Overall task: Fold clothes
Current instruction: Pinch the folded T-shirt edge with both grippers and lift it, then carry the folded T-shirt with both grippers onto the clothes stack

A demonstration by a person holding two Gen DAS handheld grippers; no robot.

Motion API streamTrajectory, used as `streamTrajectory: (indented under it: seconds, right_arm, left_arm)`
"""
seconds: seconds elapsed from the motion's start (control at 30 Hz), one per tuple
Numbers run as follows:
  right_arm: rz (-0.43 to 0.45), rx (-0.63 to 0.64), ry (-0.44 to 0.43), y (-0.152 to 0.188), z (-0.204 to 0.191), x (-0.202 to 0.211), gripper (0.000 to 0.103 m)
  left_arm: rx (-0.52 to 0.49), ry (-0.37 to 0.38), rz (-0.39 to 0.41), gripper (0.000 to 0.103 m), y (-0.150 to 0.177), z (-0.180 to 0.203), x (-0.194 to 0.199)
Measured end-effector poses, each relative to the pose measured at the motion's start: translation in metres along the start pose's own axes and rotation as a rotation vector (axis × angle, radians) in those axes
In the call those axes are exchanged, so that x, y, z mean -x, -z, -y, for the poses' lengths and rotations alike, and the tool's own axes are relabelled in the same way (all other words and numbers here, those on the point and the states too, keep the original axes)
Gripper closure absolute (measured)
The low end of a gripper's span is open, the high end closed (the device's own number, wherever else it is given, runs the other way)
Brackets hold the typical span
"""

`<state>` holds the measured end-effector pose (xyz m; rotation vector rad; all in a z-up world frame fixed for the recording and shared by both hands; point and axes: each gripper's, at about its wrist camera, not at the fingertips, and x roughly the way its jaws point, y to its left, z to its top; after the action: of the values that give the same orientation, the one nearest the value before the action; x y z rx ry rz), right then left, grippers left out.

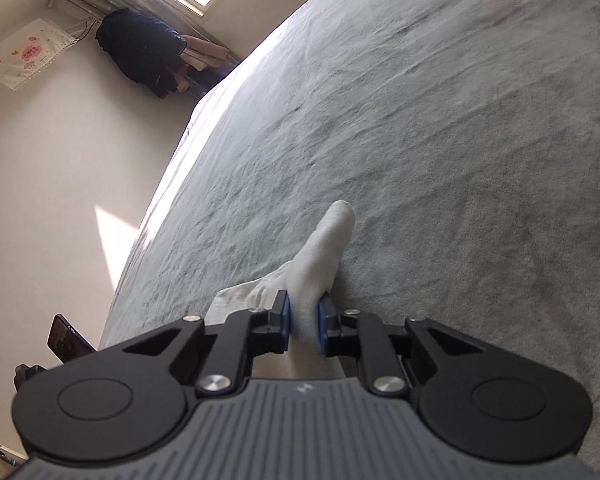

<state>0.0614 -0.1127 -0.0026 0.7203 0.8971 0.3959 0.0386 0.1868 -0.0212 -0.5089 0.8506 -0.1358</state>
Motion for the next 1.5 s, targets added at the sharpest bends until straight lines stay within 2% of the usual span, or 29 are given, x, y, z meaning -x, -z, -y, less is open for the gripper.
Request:
streamTrajectory:
  seconds: [0.07,0.13,0.17,0.2,0.27,0.3,0.37,0.53,0.73,0.87,1.03,1.1,1.2,1.3,1.5]
  right_arm:
    - [-0.007,-0.014,0.019,0.0,0.014,-0.002,0.08]
    - [-0.008,-0.036,-0.009,-0.004,0.029,-0.001,0.078]
    - [-0.008,-0.055,-0.023,-0.005,0.035,-0.001,0.073]
    - [-0.005,-0.07,-0.039,-0.006,0.036,-0.001,0.062]
    - [0.0,-0.087,-0.075,-0.008,0.038,-0.002,0.057]
    - [-0.001,-0.083,-0.087,-0.008,0.039,-0.001,0.056]
    - [0.0,-0.062,-0.098,-0.01,0.038,-0.002,0.055]
    - [0.017,-0.022,-0.111,-0.011,0.036,-0.011,0.055]
    - [0.056,0.106,-0.103,-0.008,0.025,-0.014,0.056]
    - [0.085,0.144,-0.114,-0.004,0.03,-0.011,0.059]
    - [0.111,0.156,-0.113,-0.001,0.038,-0.004,0.064]
    - [0.116,0.159,-0.102,-0.002,0.039,-0.004,0.07]
    - [0.118,0.156,-0.096,0.0,0.039,-0.003,0.079]
    - [0.122,0.146,-0.104,0.004,0.042,0.002,0.084]
    - [0.155,0.135,-0.136,-0.001,0.035,0.015,0.086]
  left_arm:
    - [0.02,0.019,-0.008,0.07,-0.002,-0.006,-0.004]
    - [0.077,0.052,-0.015,0.069,-0.006,-0.016,-0.005]
    - [0.103,0.064,-0.015,0.069,-0.007,-0.021,-0.004]
    - [0.124,0.065,-0.005,0.068,-0.009,-0.026,-0.003]
    - [0.151,0.046,0.033,0.064,-0.011,-0.032,0.002]
    - [0.145,0.025,0.052,0.056,-0.011,-0.033,0.004]
    - [0.132,-0.005,0.081,0.053,-0.013,-0.035,0.007]
    - [0.084,0.076,0.074,0.052,-0.01,-0.038,-0.01]
    - [0.032,0.154,0.101,0.052,-0.003,-0.039,-0.021]
    - [0.069,0.205,0.106,0.058,-0.001,-0.051,-0.021]
    - [0.101,0.219,0.106,0.068,0.001,-0.055,-0.022]
    - [0.11,0.217,0.113,0.077,0.003,-0.053,-0.023]
    - [0.12,0.208,0.133,0.084,0.008,-0.049,-0.024]
    - [0.113,0.197,0.168,0.087,0.012,-0.044,-0.02]
    - [0.09,0.205,0.239,0.089,0.013,-0.03,-0.001]
